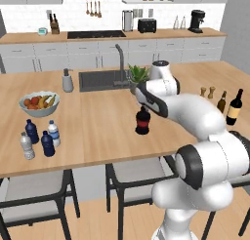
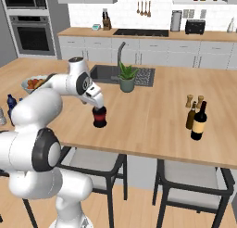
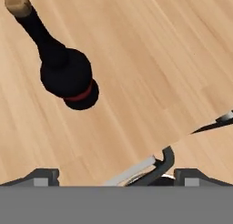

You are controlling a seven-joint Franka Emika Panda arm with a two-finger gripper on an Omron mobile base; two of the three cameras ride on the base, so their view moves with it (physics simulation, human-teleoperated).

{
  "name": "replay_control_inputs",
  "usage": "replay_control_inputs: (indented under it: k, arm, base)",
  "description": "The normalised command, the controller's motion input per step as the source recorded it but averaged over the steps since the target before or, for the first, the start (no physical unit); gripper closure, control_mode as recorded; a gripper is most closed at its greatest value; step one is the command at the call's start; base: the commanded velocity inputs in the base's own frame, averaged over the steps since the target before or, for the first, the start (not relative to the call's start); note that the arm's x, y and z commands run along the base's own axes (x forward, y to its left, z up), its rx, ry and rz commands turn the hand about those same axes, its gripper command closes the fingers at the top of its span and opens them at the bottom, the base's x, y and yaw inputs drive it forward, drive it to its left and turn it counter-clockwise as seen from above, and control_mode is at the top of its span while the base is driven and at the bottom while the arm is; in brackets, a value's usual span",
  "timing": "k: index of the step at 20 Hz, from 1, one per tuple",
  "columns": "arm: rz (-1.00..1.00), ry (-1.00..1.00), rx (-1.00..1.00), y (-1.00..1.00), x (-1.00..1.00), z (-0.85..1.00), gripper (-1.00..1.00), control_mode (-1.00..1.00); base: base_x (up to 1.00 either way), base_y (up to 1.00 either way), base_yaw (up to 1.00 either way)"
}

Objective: Move the plastic bottles in the middle to the plastics group, and the glass bottles in the middle to the glass group.

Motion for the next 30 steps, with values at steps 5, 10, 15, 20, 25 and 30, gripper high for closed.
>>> replay_control_inputs:
  k: [5, 10, 15, 20, 25, 30]
  arm:
    - [0.27, -0.13, 0.08, 0.00, 0.01, 0.00, -1.00, -1.00]
    - [0.26, -0.04, 0.00, 0.00, 0.54, -0.05, -1.00, -1.00]
    - [0.12, 0.00, -0.02, 0.00, 0.40, -0.10, -1.00, -1.00]
    - [0.00, 0.00, -0.05, 0.00, 0.50, -0.28, -1.00, -1.00]
    - [0.00, 0.00, -0.04, 0.12, 0.40, -0.26, -1.00, -1.00]
    - [0.02, 0.00, 0.00, 0.09, 0.03, -0.13, -1.00, -1.00]
  base:
    - [0.00, 0.00, 0.00]
    - [0.00, 0.00, 0.00]
    - [0.00, 0.00, 0.00]
    - [0.00, 0.00, 0.00]
    - [0.00, 0.00, 0.00]
    - [0.00, 0.00, 0.00]
